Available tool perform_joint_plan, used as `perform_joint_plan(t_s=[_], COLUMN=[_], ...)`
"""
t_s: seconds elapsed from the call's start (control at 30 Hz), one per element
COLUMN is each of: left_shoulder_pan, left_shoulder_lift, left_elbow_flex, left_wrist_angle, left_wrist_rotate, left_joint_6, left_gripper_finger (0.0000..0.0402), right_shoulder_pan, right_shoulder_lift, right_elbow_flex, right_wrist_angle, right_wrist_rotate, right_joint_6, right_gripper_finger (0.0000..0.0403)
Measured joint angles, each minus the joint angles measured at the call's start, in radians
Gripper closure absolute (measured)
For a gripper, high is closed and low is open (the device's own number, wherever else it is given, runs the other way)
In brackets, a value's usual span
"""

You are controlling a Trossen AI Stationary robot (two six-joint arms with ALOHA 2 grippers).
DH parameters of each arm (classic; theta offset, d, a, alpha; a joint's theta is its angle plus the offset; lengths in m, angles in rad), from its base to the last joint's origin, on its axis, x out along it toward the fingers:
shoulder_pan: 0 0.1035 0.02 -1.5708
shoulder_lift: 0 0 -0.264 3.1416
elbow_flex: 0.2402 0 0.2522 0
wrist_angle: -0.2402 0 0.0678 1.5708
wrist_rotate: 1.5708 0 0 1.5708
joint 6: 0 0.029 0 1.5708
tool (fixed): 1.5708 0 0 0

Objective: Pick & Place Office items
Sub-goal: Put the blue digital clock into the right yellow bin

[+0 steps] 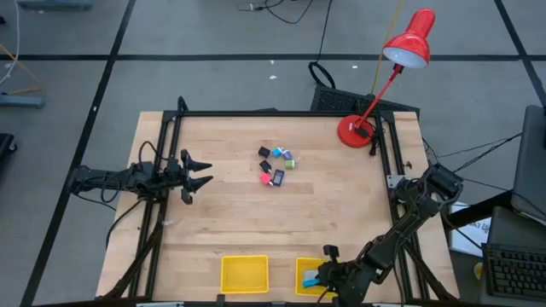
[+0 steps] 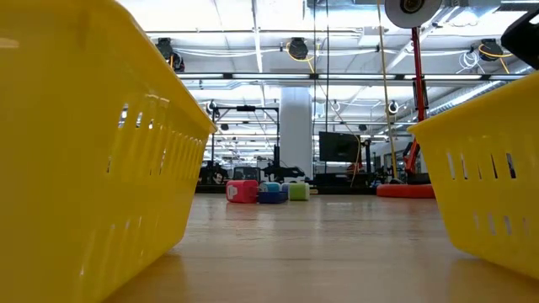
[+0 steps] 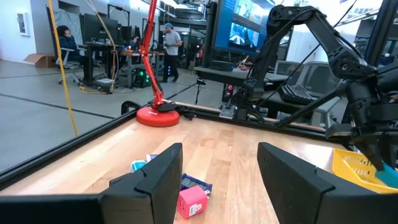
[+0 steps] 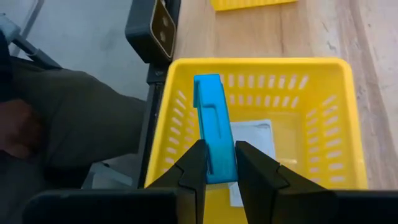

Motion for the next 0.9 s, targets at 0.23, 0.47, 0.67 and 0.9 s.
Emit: perform_joint_plan(t_s=[0.23,0.47,0.67,0.9], left_shoulder_pan=[0.0,0.0,0.0,0.0], left_shoulder_lift=[0.0,0.0,0.0,0.0], left_elbow_flex=[0.0,0.0,0.0,0.0], left_wrist_angle=[0.0,0.0,0.0,0.0], left_wrist_rotate=[0.0,0.0,0.0,0.0], left_joint_6=[0.0,0.0,0.0,0.0], left_gripper_finger=[0.019,0.019,0.019,0.019], right_shoulder_pan=[0.004,0.004,0.004,0.004], right_shoulder_lift=[0.0,0.0,0.0,0.0], right_elbow_flex=[0.0,0.0,0.0,0.0], right_wrist_angle=[-0.005,-0.011,-0.011,-0.011], right_wrist_rotate=[0.001,0.0,-0.001,-0.001], right_joint_6=[-0.002,-0.001,-0.001,0.027], right_gripper_finger=[0.0344,0.0344,0.0341,0.0324])
